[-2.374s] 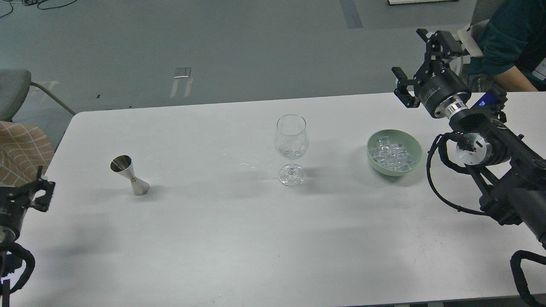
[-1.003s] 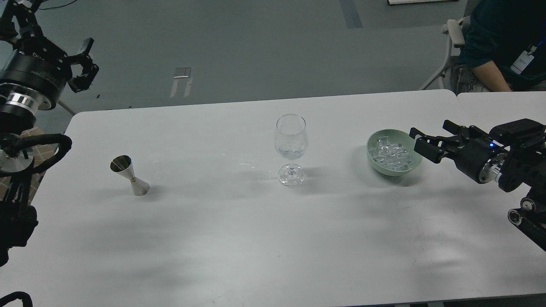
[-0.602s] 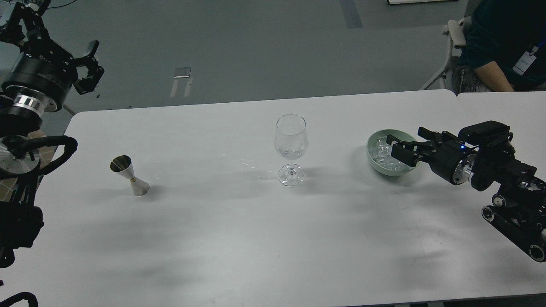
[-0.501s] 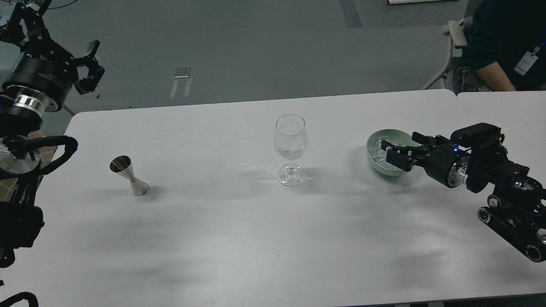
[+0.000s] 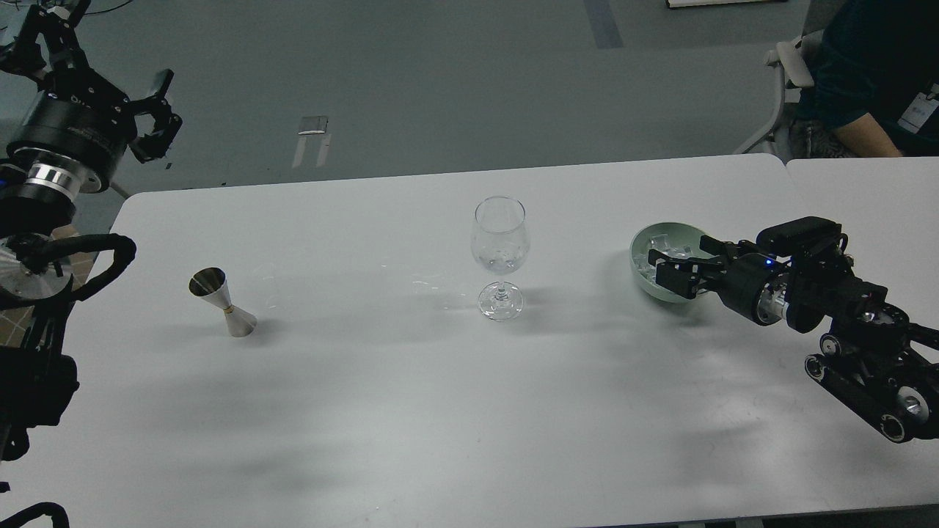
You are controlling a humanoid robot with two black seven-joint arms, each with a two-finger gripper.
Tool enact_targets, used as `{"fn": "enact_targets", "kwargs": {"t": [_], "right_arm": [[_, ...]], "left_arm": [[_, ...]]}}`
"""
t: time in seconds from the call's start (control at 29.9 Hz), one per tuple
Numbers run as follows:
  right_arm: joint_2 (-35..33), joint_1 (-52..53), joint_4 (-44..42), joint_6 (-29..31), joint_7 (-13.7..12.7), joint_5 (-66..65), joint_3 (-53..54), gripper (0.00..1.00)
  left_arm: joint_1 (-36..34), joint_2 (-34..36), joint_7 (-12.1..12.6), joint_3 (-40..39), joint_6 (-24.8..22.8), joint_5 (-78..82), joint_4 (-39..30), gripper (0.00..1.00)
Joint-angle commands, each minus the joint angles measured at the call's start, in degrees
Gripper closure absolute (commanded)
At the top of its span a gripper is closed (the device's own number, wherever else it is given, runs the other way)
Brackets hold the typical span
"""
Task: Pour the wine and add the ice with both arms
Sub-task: 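Reach the right gripper into the green bowl and grasp ice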
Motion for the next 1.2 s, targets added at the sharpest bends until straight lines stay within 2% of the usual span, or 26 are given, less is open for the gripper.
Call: {"fn": "enact_targets", "kwargs": {"t": [0.0,0.07,0.2,0.47,0.94,1.17], "right_arm": [[1.0,0.3,-1.4,0.0,0.0,0.0,-0.1,0.19],[1.1,0.3,-1.7,0.0,0.0,0.0,-0.1,0.26],[1.1,0.3,-1.8,0.0,0.0,0.0,-0.1,0.3],[1.2,0.2,-2.5,0.0,0.0,0.0,-0.2,0.33],[2.2,0.3,-3.2,-0.1,-0.5,0.0,-0.2,0.48],[2.2,0.7,-3.2,-0.2,-0.6,0.0,-0.2,0.5]], "left_arm": [[0.0,0.1,0.0,0.0,-0.1,0.0,0.0,0.02],[0.0,0.1,0.0,0.0,-0.1,0.0,0.0,0.02],[0.3,0.0,0.0,-0.1,-0.2,0.0,0.0,0.02],[0.3,0.0,0.0,-0.1,-0.2,0.0,0.0,0.02],[0.3,0.0,-0.1,-0.1,-0.2,0.0,0.0,0.02],[0.4,0.0,-0.1,-0.1,-0.2,0.0,-0.1,0.02]]}}
